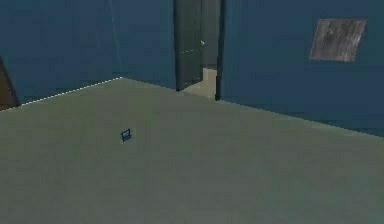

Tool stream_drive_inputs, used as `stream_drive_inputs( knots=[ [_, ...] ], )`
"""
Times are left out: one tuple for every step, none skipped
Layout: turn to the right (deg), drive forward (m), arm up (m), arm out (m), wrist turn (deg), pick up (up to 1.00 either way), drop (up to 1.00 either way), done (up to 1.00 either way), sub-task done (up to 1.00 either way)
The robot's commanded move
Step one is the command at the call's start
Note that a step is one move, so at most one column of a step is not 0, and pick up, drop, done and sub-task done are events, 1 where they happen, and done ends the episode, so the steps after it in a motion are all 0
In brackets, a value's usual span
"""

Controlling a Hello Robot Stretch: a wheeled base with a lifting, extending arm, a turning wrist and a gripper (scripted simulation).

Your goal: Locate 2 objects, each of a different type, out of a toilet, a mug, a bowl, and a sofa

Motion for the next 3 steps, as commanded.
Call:
stream_drive_inputs(
  knots=[
    [0.0,1.00,0.00,0.00,0.0,0.00,0.00,0.00,0.00],
    [0.0,1.00,0.00,0.00,0.0,0.00,0.00,0.00,0.00],
    [-3.0,0.00,0.00,0.00,0.0,0.00,0.00,0.00,0.00]
  ],
)
